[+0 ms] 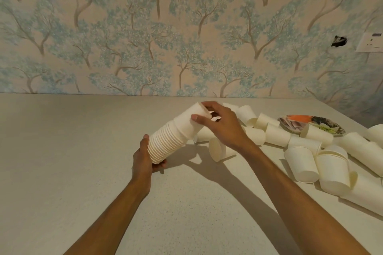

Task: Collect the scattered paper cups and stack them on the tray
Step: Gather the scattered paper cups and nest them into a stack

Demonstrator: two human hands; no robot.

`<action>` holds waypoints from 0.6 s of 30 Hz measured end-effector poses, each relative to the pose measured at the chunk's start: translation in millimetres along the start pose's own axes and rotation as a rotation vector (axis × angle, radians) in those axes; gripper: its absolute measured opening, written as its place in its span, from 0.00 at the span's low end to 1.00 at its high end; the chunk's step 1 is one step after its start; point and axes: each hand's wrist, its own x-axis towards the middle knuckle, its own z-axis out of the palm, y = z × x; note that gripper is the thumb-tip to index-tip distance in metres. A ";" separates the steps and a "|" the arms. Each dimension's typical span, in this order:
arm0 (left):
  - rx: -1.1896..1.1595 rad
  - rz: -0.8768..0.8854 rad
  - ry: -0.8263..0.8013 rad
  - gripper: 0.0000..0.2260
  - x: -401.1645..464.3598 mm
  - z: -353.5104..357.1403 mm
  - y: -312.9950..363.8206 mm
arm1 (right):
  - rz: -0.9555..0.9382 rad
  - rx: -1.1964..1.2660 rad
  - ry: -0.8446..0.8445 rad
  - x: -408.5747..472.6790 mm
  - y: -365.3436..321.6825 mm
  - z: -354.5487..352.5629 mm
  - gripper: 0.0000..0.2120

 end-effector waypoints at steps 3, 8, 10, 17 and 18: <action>-0.035 -0.005 -0.004 0.22 0.0 -2.7 1.4 | 0.010 -0.017 -0.139 -7.0 4.1 6.7 0.28; -0.066 -0.023 -0.017 0.22 1.2 -3.8 2.1 | 0.055 -0.207 -0.158 -17.5 26.9 -20.4 0.25; -0.086 -0.032 -0.014 0.21 1.6 -4.3 2.5 | 0.016 -0.661 -0.259 -23.3 42.2 -31.3 0.32; -0.068 -0.031 -0.008 0.20 -0.6 -1.6 4.1 | -0.058 -0.875 -0.257 -33.6 73.1 -34.4 0.34; -0.066 -0.035 -0.004 0.20 -0.8 -1.8 4.3 | -0.016 -0.811 -0.255 -32.4 71.1 -38.9 0.35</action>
